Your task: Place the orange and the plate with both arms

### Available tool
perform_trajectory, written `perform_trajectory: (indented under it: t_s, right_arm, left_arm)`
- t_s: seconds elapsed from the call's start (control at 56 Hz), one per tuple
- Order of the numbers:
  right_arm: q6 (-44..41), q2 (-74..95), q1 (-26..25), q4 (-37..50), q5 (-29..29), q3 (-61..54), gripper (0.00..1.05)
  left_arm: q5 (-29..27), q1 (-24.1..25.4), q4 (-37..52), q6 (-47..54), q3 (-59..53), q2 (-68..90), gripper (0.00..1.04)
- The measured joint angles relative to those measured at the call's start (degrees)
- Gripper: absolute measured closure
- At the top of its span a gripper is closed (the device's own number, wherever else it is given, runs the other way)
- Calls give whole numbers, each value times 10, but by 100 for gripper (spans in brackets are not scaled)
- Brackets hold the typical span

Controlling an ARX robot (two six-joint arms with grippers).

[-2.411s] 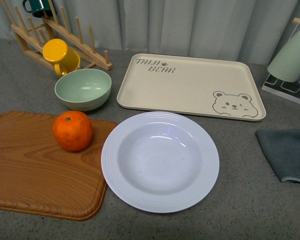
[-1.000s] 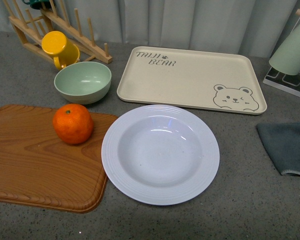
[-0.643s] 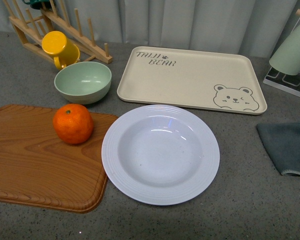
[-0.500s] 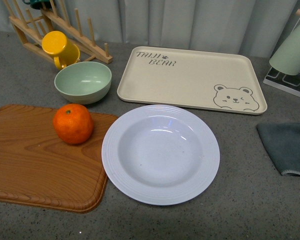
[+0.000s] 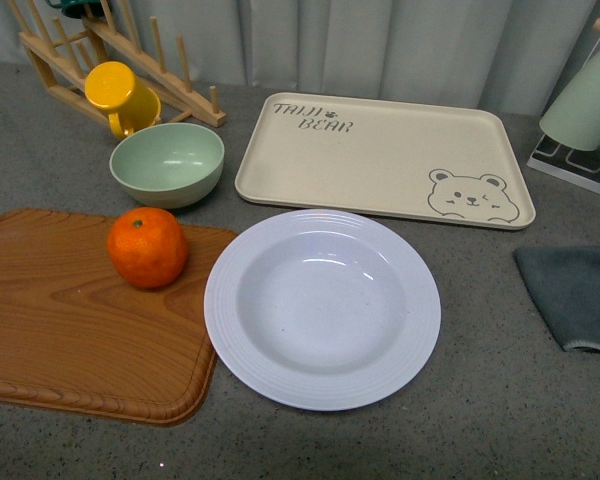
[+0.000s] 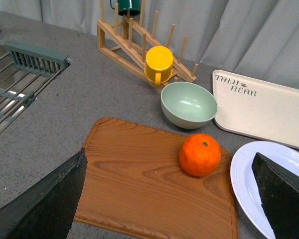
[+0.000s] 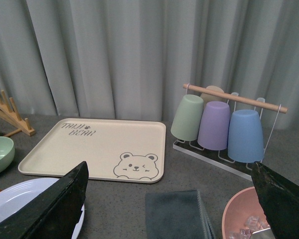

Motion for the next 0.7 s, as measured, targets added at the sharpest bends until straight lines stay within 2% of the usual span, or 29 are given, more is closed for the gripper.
perform_trajectory:
  t_s: [0.196, 0.304, 0.5, 0.696]
  right_arm:
    - [0, 0, 0, 0, 0, 0, 9]
    - [0, 0, 0, 0, 0, 0, 9]
    - [0, 0, 0, 0, 0, 0, 9]
    - [0, 0, 0, 0, 0, 0, 9]
  left_arm:
    - [4, -24, 179, -27, 61, 259, 6]
    - [17, -64, 247, -39, 96, 413, 6]
    - [16, -91, 275, -21, 170, 588, 6]
    - [26, -105, 222, -5, 255, 709, 6]
